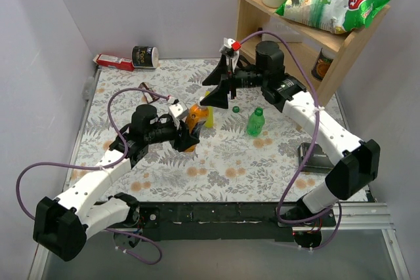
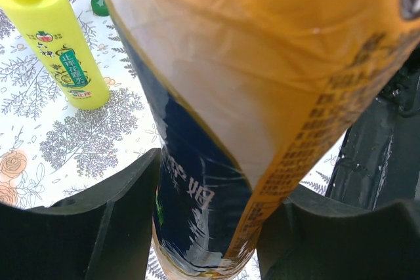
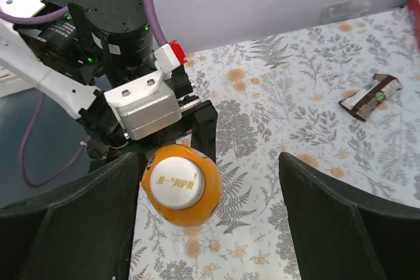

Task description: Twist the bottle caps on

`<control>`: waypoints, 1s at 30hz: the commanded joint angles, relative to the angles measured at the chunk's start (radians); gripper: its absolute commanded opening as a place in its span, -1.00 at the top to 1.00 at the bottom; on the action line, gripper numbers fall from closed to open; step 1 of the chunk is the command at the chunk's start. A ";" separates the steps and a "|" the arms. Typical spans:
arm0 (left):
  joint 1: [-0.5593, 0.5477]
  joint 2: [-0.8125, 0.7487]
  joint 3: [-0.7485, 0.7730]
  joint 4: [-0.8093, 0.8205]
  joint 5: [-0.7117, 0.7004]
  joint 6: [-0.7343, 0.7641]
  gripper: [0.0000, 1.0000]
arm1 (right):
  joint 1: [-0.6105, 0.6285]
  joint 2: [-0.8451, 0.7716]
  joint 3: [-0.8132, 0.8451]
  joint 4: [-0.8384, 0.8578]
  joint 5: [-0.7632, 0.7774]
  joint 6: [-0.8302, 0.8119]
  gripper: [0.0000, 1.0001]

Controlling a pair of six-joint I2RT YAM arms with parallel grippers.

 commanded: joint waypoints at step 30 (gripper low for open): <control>0.064 -0.266 -0.035 -0.445 -0.437 0.231 -0.96 | 0.083 0.230 0.309 -0.098 0.070 -0.203 0.97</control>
